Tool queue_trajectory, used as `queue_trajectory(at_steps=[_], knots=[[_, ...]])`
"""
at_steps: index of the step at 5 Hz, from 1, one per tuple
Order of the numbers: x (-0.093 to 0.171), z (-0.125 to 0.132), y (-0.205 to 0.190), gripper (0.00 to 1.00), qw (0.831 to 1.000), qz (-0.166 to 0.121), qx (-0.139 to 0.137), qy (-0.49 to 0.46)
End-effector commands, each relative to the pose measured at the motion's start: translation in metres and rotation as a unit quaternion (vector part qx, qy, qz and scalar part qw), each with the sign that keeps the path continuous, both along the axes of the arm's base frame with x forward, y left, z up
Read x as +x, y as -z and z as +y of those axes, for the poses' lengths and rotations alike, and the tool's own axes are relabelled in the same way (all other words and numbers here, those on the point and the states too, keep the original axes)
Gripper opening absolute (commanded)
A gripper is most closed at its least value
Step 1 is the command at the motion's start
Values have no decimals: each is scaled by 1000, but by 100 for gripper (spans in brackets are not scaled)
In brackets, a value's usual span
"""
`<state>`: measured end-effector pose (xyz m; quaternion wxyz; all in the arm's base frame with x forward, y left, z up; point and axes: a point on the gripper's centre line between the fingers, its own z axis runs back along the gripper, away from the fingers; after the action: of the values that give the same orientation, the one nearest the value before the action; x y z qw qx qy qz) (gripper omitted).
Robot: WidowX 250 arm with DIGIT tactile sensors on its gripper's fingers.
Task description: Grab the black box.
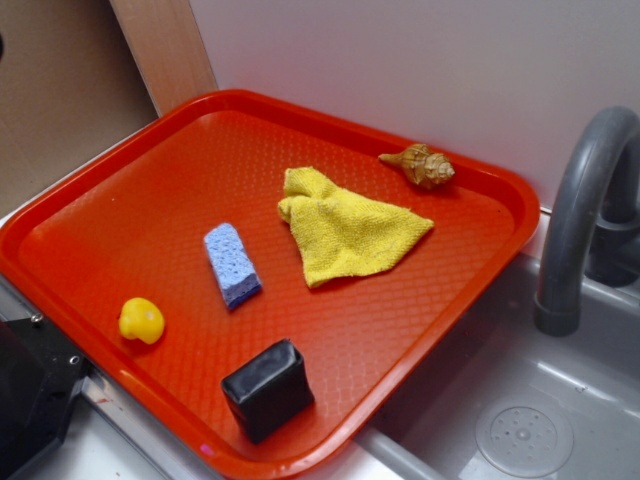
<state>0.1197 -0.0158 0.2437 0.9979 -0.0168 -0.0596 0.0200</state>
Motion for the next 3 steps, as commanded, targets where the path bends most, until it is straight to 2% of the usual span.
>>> queue_trajectory(at_steps=[1,2,3], knots=[[0,0,0,100,1000,0,0,0],[14,-38,44,100,1000,21,-7,18],[56,-62,72,100,999,21,7,40]])
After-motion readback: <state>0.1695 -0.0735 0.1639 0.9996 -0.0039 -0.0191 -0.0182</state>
